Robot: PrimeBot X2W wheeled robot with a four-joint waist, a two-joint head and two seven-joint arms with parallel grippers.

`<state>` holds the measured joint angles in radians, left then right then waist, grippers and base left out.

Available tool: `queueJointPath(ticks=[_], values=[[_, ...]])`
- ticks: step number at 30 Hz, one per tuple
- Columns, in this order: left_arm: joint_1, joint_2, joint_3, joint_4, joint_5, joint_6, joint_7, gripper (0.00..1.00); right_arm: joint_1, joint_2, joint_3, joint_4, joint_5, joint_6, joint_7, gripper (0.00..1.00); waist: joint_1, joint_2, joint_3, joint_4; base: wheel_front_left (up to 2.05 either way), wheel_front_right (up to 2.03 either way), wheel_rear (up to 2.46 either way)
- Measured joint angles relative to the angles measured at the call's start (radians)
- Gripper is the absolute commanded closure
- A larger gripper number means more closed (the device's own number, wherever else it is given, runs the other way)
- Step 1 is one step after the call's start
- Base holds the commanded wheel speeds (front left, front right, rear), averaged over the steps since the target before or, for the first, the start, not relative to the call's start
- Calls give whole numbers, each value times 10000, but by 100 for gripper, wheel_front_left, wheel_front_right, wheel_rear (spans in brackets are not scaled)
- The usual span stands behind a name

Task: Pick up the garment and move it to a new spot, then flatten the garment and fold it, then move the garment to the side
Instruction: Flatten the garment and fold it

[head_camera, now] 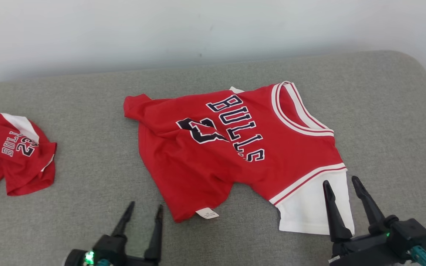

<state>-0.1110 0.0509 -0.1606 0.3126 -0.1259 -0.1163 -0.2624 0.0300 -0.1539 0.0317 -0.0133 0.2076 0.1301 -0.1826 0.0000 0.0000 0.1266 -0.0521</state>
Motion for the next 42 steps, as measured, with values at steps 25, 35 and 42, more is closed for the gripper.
queueJointPath(ticks=[25,35,42], values=[[-1648,376,-209,2040,-949,470,-2,100,-792,167,77,1164,-75,0,-558,0,0,0,401,-651,0,0,0],[-939,1101,-65,723,-359,809,-2,100,-733,268,240,1340,-75,0,-640,0,0,1,308,-258,0,0,0],[-1296,780,-1342,1087,88,339,374,100,-892,207,364,1559,-65,0,-644,0,0,0,387,-662,0,0,0]])
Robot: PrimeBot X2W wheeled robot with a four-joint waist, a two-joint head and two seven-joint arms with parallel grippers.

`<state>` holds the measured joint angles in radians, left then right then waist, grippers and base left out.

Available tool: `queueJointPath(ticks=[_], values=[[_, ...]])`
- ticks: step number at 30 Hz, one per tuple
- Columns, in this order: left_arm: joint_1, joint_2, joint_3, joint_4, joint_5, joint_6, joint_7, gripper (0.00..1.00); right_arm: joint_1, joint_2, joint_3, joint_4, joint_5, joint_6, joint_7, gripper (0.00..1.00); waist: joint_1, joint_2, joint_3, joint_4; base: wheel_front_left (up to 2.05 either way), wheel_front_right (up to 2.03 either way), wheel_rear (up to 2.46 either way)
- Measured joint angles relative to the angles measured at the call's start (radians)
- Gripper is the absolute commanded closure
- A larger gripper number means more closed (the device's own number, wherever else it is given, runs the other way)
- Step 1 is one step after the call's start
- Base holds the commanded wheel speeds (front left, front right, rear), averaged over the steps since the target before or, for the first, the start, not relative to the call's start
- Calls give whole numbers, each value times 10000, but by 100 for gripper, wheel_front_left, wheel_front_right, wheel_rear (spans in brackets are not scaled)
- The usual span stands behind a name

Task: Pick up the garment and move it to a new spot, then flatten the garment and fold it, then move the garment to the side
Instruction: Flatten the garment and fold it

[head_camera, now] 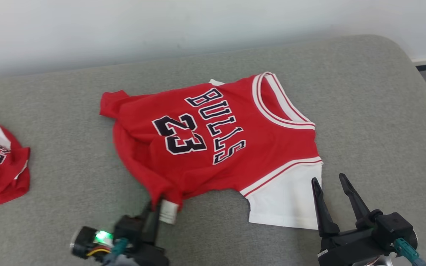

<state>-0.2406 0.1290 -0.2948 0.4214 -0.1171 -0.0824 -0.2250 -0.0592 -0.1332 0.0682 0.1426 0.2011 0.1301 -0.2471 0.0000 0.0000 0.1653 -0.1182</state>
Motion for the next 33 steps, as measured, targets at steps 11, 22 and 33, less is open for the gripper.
queueJointPath(ticks=[11,22,33], values=[[-489,-577,-915,1177,-284,-257,-253,0,167,-42,-349,100,6,0,-33,0,0,1,56,-398,0,0,0],[61,155,435,-1289,-692,334,-376,0,192,50,-215,96,2,0,-56,0,0,0,-59,200,0,0,0],[38,380,558,-426,-1037,222,-318,0,57,13,-176,188,10,0,-84,0,-1,0,81,-261,0,0,0]])
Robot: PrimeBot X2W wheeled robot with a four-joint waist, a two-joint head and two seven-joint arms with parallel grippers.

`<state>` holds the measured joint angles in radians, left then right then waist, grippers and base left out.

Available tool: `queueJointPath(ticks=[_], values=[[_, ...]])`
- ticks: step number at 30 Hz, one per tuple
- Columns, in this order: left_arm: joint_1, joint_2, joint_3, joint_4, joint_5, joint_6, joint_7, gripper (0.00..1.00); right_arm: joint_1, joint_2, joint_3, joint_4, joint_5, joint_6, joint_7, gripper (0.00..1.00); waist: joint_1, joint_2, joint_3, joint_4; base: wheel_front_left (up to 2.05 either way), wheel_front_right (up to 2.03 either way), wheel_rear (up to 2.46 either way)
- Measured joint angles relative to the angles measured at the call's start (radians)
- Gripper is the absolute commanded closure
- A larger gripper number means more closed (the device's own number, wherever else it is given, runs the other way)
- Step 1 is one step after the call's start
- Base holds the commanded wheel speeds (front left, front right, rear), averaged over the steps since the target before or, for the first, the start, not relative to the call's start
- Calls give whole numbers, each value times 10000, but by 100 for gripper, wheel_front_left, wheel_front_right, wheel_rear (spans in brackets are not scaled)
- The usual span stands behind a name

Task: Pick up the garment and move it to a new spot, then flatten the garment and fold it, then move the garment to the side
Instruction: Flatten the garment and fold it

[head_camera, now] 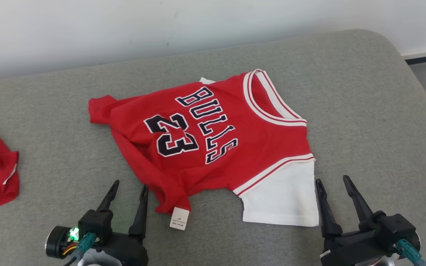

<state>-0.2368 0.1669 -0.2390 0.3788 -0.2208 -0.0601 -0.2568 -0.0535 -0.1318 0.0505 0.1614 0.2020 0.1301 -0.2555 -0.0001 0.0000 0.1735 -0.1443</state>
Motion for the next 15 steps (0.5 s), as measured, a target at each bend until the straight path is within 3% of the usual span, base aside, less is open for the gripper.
queueJointPath(ticks=[12,13,14,15], values=[[-1147,-491,-364,2130,-407,-288,291,0,-73,36,-15,107,4,0,-13,0,1,0,211,-687,0,0,0],[-1186,-525,-374,2243,-477,-295,288,11,-73,36,-27,119,6,0,-13,0,0,0,217,-713,0,0,0],[-1217,-560,-376,2385,-571,-309,284,51,-73,36,-35,128,6,0,-15,0,1,0,218,-731,0,0,0],[-1248,-585,-393,2543,-621,-357,284,61,-73,36,-44,134,8,0,-15,0,0,0,212,-739,0,0,0]])
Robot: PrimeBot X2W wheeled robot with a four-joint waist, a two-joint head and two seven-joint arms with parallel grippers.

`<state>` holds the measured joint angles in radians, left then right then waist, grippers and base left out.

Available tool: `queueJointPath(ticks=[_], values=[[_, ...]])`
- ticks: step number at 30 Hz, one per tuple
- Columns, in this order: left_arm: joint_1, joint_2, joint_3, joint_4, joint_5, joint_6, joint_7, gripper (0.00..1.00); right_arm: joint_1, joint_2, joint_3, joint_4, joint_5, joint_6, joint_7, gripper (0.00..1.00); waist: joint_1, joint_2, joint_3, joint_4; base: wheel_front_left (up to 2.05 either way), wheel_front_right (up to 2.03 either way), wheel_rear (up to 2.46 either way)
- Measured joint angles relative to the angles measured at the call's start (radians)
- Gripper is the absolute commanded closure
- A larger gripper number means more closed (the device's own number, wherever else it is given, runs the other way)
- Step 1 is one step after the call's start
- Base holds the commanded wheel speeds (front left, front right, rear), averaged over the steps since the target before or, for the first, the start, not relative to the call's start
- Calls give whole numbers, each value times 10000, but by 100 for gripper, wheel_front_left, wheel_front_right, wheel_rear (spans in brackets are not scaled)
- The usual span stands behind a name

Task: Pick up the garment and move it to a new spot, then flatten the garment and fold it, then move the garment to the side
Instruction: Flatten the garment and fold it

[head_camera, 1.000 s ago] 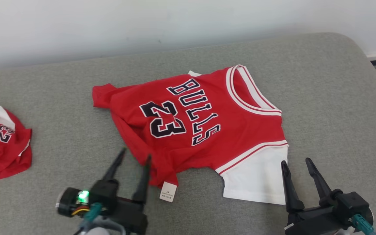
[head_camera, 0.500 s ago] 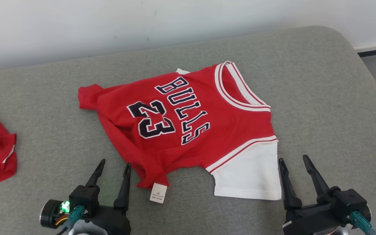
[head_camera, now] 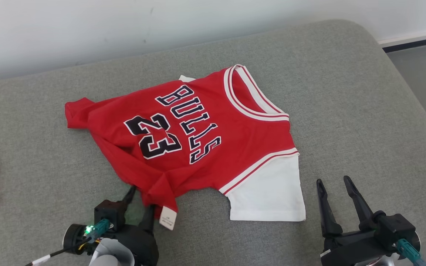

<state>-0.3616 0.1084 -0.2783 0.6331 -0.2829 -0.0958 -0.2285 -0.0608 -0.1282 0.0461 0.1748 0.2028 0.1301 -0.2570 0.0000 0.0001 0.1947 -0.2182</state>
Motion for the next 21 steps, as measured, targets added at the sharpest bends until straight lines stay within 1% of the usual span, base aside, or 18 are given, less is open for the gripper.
queueJointPath(ticks=[1,2,8,11,16,21], values=[[0,0,0,0,0,0,0,61,0,0,0,0,0,0,0,0,0,0,0,0,0,0,0],[-102,-27,-40,203,-15,-12,-36,100,1,6,-21,0,0,0,-2,0,0,0,-26,0,0,0,0],[-288,-136,-27,242,-88,-6,-245,100,27,12,-113,-35,-12,0,-6,0,0,0,-173,113,0,0,0],[-272,-88,169,-58,-96,127,-290,100,114,-4,-136,-42,-21,0,-19,0,0,0,-258,271,0,0,0],[284,385,520,-1080,-73,420,-332,100,312,-36,-151,-56,-21,0,13,0,0,0,-425,686,0,0,0],[1144,874,761,-1697,-207,516,-165,100,370,-33,-48,-90,-17,0,92,0,0,-1,-569,1167,0,0,0]])
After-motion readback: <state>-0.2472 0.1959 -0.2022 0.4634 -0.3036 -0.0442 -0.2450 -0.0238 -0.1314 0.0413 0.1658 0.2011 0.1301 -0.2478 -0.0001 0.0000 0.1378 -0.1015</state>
